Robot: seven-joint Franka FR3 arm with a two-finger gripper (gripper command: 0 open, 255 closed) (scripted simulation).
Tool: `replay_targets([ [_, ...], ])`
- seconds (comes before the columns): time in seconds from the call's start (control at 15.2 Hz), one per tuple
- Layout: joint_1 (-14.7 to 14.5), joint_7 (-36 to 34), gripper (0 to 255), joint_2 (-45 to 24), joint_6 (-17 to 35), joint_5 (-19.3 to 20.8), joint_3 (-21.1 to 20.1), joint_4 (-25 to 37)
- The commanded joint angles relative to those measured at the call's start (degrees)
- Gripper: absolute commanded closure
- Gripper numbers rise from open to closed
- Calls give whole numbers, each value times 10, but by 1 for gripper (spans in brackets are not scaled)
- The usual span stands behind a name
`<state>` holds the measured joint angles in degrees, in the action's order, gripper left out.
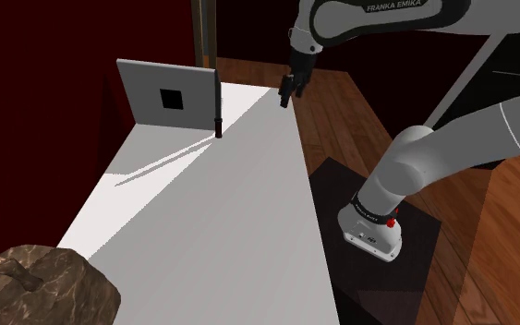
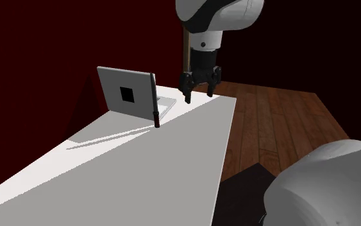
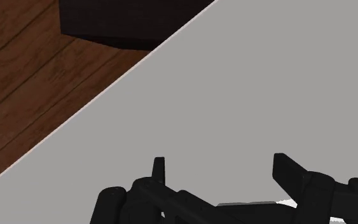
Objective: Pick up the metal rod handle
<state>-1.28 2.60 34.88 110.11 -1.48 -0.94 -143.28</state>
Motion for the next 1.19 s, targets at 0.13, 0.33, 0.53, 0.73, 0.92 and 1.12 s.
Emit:
replay_targets([
  [0.13, -9, 33, 0, -58, 115, -2, 6, -17],
  [0.33, -18, 59, 0, -112, 198, -7, 11, -19],
  [0.53, -27, 87, 0, -171, 277, -15, 16, -10],
  [0.73, -38, 119, 0, -234, 349, -29, 20, 7],
  [0.92, -49, 157, 0, -299, 414, -51, 23, 34],
  [1.12, -57, 202, 0, -364, 470, -83, 21, 69],
])
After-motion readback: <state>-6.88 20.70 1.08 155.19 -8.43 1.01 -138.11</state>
